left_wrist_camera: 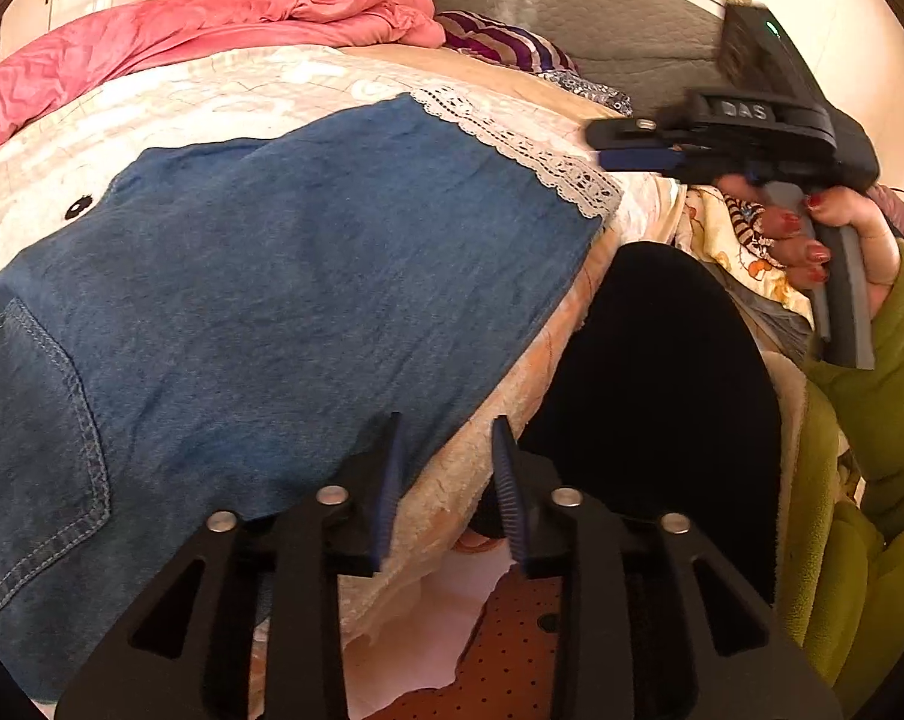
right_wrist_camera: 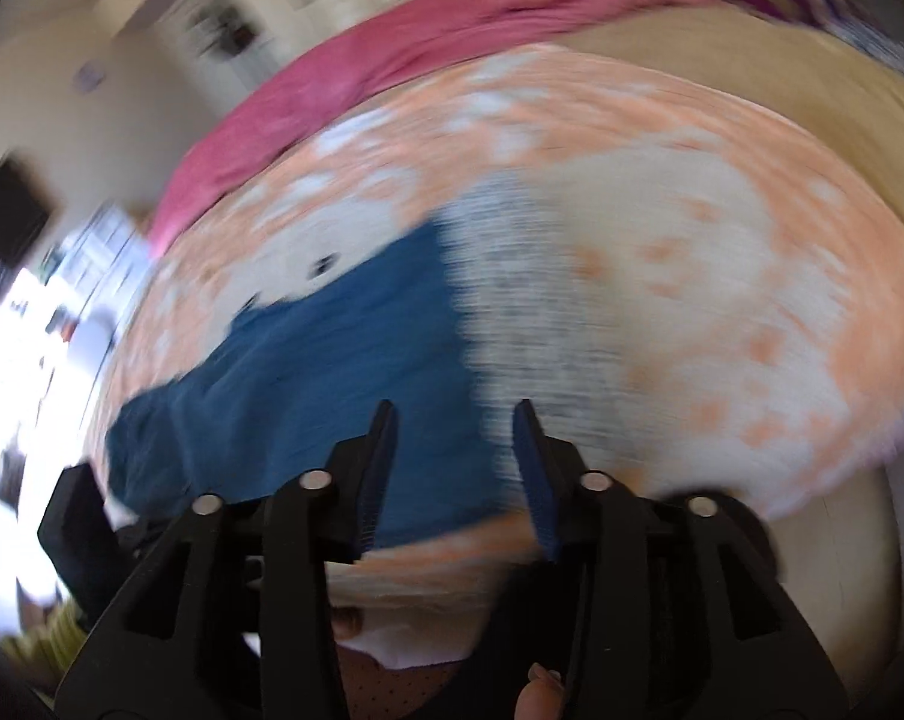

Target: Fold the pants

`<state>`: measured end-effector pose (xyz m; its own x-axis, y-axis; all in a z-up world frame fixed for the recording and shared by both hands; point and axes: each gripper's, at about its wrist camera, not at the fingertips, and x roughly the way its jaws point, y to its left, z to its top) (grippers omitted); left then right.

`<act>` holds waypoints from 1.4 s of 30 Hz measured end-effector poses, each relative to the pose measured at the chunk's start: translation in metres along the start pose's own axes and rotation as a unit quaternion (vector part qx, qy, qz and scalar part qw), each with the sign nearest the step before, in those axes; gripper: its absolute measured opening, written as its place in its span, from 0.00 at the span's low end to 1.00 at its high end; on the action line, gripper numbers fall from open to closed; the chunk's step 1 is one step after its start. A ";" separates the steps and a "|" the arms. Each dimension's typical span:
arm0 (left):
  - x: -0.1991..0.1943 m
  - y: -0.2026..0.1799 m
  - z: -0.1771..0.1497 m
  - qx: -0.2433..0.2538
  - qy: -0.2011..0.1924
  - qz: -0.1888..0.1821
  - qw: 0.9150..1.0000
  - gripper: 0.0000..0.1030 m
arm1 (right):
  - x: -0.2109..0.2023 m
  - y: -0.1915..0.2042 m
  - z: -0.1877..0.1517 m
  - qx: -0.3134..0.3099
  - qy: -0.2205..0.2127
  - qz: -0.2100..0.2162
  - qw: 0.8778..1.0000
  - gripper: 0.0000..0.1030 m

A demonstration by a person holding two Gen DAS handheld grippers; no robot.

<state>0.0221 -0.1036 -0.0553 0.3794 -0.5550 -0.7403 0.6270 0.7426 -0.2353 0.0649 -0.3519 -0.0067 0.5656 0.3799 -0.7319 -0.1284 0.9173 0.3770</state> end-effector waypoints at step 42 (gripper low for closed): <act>-0.158 0.174 -0.081 -0.345 -0.088 0.250 0.900 0.50 | 0.058 0.013 -0.014 -0.129 0.065 -0.126 0.981 0.71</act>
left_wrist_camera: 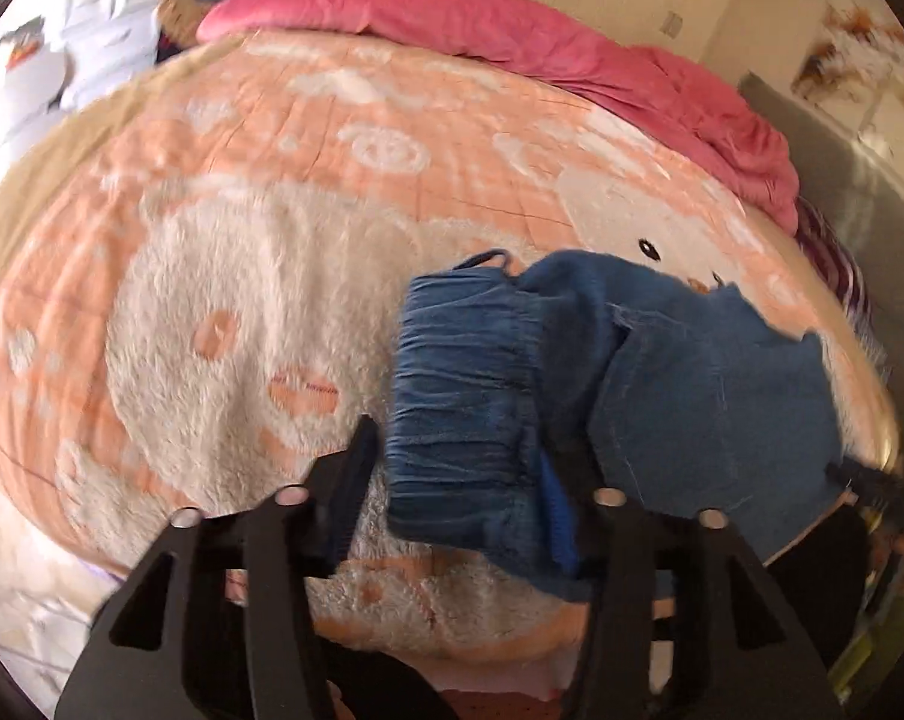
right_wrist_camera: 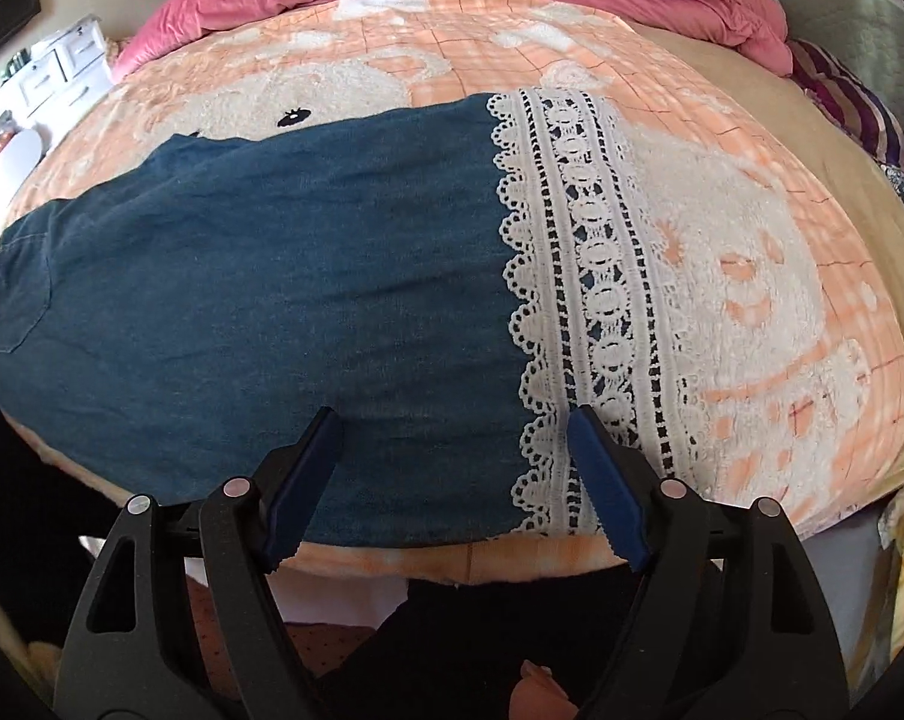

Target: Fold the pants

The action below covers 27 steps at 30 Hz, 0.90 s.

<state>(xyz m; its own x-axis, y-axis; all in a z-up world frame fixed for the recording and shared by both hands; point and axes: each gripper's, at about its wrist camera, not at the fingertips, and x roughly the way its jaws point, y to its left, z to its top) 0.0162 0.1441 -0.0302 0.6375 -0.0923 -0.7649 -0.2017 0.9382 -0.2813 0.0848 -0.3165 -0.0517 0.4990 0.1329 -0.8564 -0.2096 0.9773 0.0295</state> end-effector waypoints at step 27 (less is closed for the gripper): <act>0.054 -0.190 -0.037 0.232 0.070 -0.115 0.963 0.63 | -0.029 0.057 0.116 -0.071 -0.066 0.118 0.988 0.73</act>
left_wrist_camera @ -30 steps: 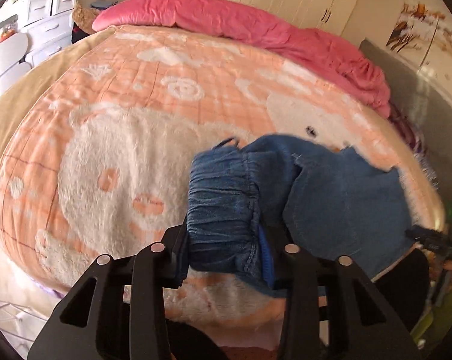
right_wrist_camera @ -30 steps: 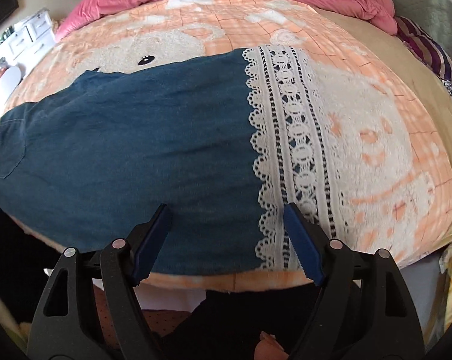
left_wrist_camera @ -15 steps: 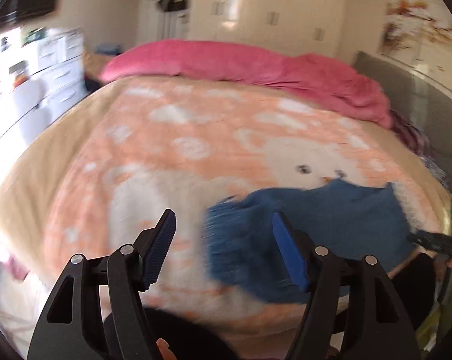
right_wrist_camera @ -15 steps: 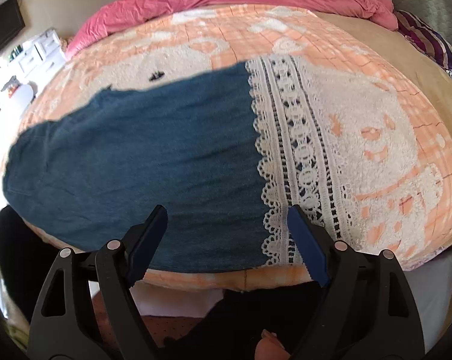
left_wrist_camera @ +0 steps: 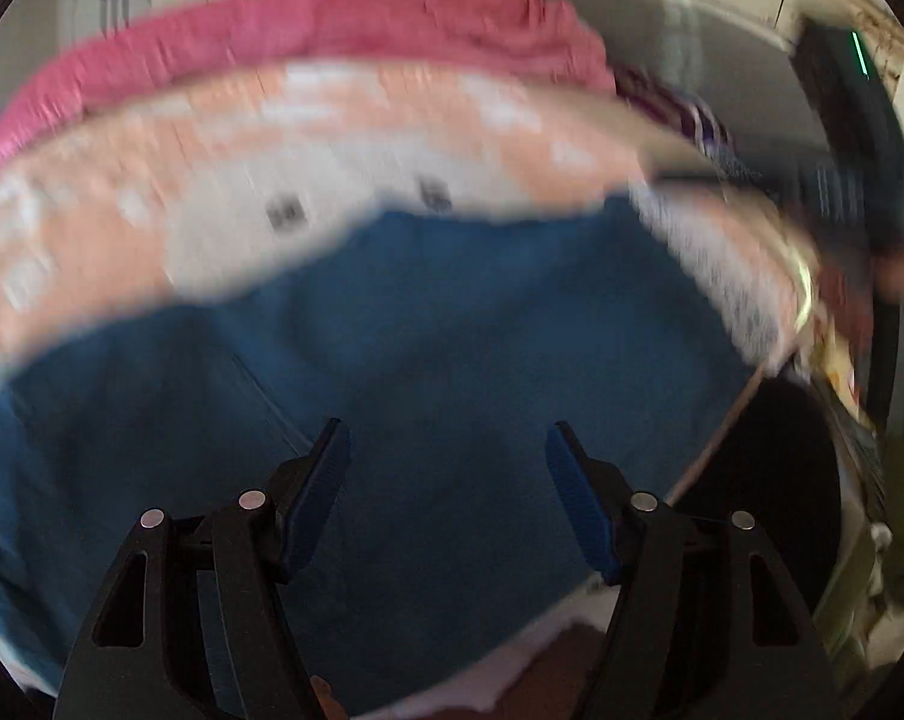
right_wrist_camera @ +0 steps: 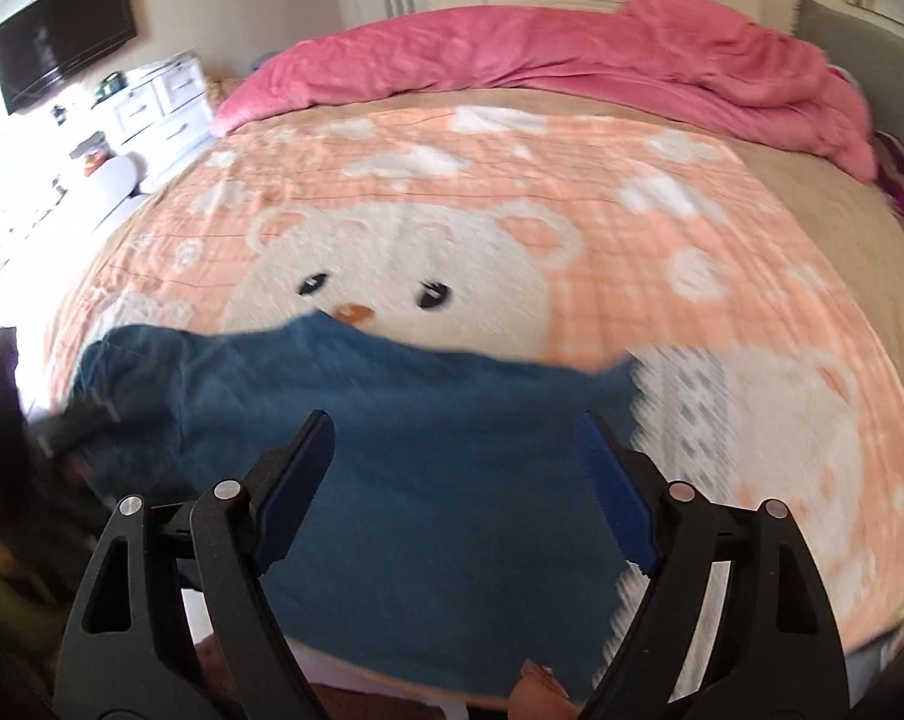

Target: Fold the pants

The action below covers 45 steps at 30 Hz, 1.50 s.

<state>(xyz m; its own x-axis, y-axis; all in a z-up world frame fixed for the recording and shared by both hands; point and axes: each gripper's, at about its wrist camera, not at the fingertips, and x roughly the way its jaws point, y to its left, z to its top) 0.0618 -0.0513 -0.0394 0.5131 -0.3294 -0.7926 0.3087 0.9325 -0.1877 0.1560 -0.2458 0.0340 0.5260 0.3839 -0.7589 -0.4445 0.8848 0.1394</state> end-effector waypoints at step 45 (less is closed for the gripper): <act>0.004 0.000 -0.021 0.043 -0.030 -0.011 0.999 0.65 | 0.012 -0.052 0.039 0.091 -0.032 0.051 0.994 0.45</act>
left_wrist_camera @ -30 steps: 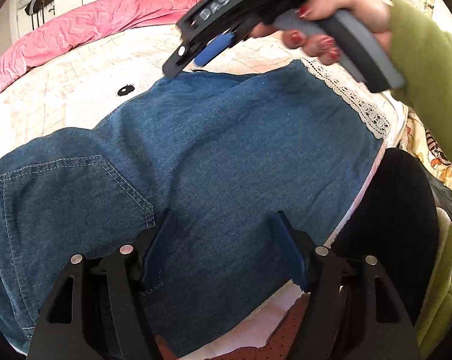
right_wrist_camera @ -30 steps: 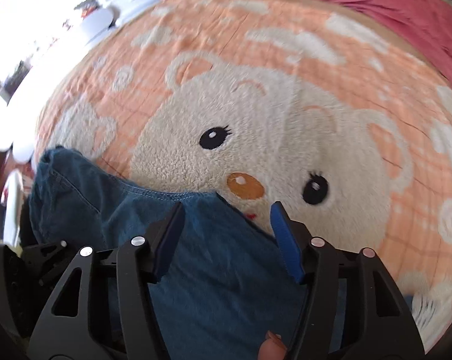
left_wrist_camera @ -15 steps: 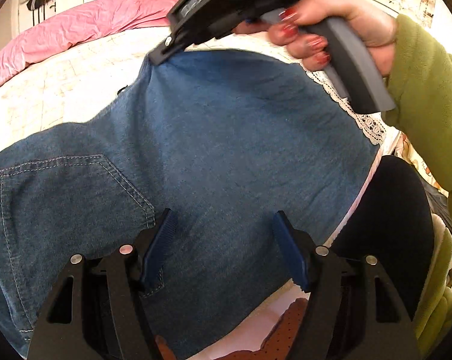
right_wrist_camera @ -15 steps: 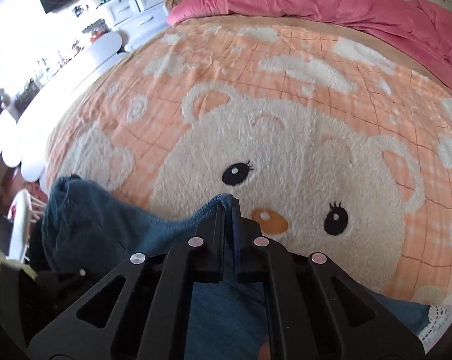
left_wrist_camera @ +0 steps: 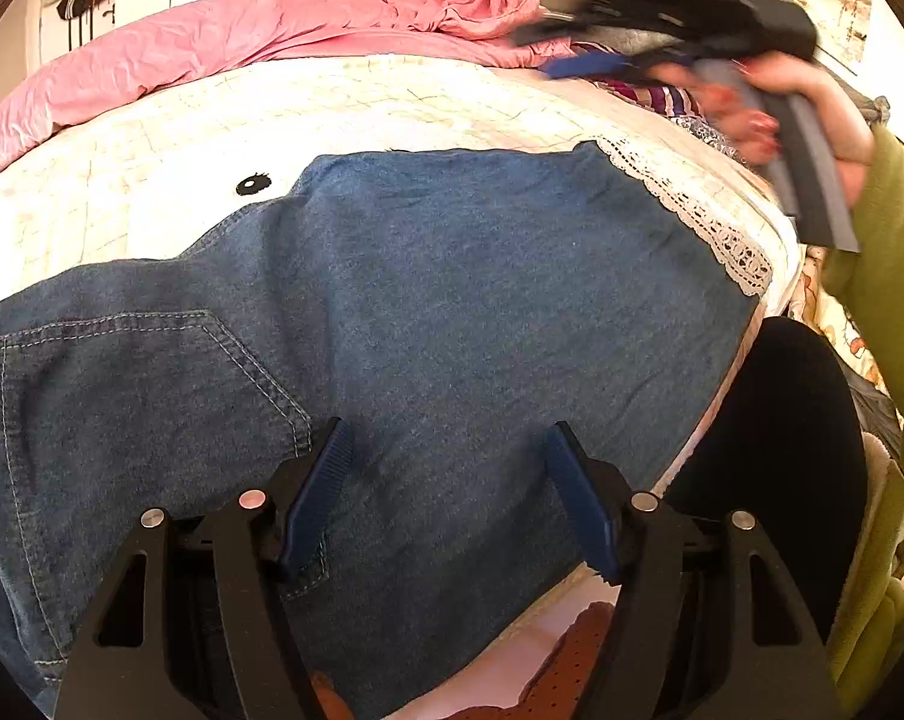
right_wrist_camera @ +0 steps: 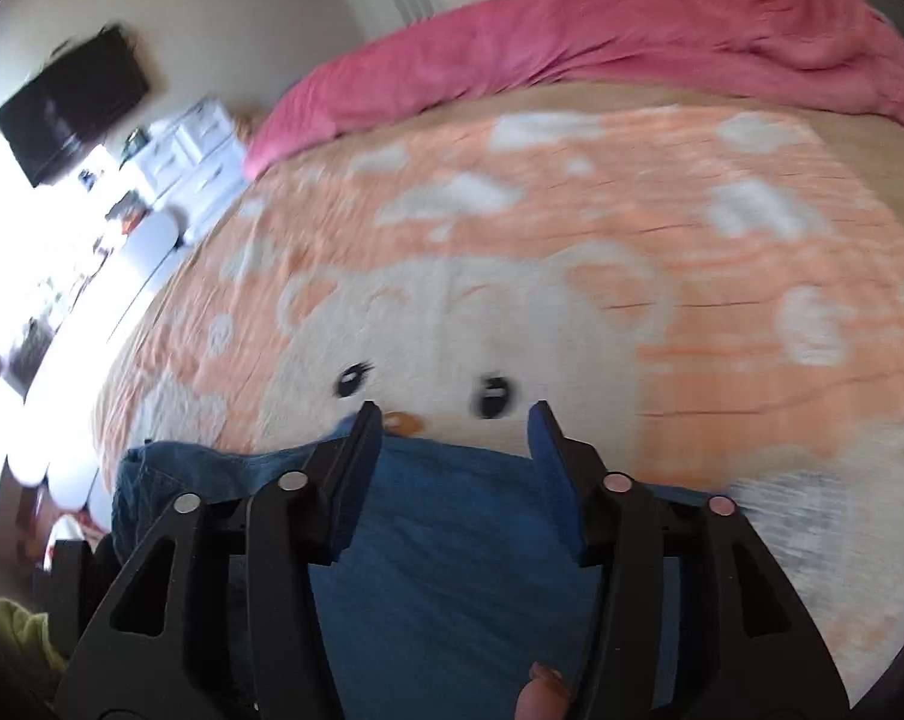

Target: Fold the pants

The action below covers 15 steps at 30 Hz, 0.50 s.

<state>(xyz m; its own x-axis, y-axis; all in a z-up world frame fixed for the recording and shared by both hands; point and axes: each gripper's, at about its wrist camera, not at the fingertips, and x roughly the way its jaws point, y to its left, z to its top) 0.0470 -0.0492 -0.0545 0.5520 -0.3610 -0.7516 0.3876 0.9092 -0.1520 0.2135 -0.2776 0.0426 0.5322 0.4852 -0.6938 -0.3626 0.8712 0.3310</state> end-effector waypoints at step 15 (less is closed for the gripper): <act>-0.010 0.032 0.102 -0.060 -0.017 0.023 0.998 0.65 | 0.019 -0.136 -0.036 0.135 0.060 0.010 0.989 0.51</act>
<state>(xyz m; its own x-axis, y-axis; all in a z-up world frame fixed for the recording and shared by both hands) 0.1294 -0.0372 0.0142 0.5924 -0.3237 -0.7378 0.2711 0.9424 -0.1959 0.2454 -0.3898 -0.0386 0.4269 0.5036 -0.7511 -0.1453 0.8580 0.4927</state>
